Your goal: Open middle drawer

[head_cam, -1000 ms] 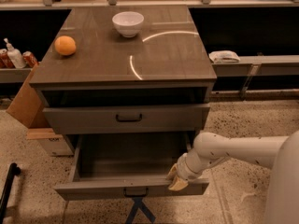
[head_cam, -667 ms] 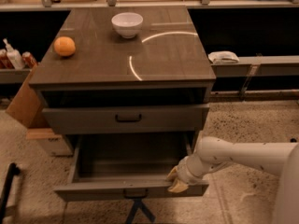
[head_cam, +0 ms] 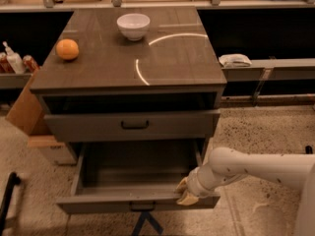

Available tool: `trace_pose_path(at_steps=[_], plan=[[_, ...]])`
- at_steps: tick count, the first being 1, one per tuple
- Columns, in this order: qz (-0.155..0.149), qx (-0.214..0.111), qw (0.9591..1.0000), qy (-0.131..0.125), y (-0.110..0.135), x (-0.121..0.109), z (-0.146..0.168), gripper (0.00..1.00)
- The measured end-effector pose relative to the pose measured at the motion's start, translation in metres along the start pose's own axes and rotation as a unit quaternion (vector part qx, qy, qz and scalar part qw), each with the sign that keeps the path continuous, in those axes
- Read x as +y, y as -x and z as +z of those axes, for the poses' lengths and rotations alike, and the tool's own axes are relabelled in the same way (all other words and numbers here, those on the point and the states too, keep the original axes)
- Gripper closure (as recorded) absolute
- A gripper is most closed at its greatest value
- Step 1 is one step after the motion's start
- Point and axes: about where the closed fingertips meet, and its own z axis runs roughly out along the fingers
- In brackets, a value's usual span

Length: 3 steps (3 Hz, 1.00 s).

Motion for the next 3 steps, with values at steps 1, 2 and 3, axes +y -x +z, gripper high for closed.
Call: trace_pose_path(at_steps=[1, 2, 3], plan=[[0.000, 0.000, 1.0000, 0.000, 0.001, 0.000, -0.002, 1.00], [0.002, -0.014, 0.9999, -0.007, 0.000, 0.011, 0.002, 1.00], [0.002, -0.014, 0.9999, -0.007, 0.001, 0.011, -0.001, 1.00]])
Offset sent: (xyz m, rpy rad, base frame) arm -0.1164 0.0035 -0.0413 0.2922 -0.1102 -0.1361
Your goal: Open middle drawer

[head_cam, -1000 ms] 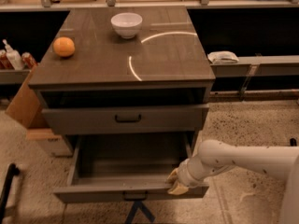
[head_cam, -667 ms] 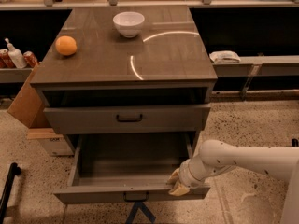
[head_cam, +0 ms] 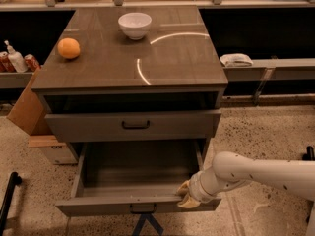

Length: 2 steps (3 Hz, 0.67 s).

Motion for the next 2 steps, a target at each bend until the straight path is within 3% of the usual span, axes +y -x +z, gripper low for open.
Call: trace_pose_path(at_steps=[1, 2], plan=[[0.000, 0.000, 1.0000, 0.000, 0.0002, 0.0000, -0.0003, 0.84], [0.000, 0.000, 1.0000, 0.000, 0.0004, 0.0001, -0.0006, 0.60]])
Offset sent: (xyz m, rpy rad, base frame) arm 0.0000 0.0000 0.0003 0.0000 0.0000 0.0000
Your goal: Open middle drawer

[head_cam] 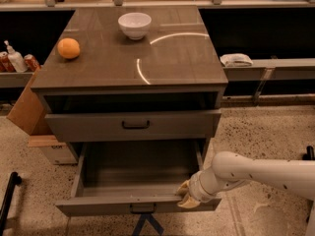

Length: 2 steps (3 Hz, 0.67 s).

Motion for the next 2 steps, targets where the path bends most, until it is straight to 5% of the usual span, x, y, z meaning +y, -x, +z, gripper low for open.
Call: trace_pose_path(at_steps=[2], plan=[[0.000, 0.000, 1.0000, 0.002, 0.0004, 0.0010, 0.0014, 0.14]])
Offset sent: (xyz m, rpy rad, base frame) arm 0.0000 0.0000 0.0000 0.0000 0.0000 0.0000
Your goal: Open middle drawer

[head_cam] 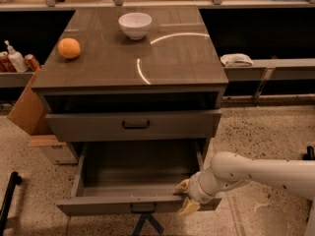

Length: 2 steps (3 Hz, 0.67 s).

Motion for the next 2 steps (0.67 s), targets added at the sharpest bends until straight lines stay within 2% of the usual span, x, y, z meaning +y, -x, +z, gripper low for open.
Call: trace_pose_path(at_steps=[1, 2], plan=[[0.000, 0.000, 1.0000, 0.000, 0.0001, 0.0002, 0.0003, 0.00], [0.000, 0.000, 1.0000, 0.000, 0.0001, 0.0002, 0.0003, 0.00]])
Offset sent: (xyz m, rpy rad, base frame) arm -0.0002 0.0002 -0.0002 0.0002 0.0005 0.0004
